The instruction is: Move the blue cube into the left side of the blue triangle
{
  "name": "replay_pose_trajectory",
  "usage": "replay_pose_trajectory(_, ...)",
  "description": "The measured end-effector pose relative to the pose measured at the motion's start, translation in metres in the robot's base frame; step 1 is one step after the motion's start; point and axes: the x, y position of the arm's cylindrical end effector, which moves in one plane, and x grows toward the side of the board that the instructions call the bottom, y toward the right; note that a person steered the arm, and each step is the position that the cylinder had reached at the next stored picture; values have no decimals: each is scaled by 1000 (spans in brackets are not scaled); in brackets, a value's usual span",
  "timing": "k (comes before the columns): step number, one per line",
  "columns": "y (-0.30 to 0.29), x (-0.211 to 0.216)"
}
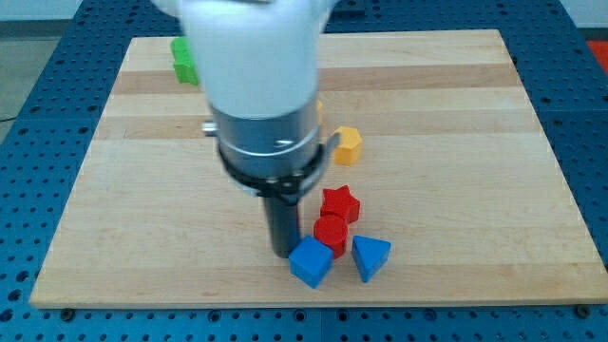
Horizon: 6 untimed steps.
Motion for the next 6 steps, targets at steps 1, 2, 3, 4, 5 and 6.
replay_pose_trajectory(1, 4, 0)
replay_pose_trajectory(2, -38, 0)
replay_pose_trajectory(3, -57, 25)
replay_pose_trajectory(4, -51, 50)
replay_pose_trajectory(5, -18, 48)
replay_pose_trajectory(6, 11, 48)
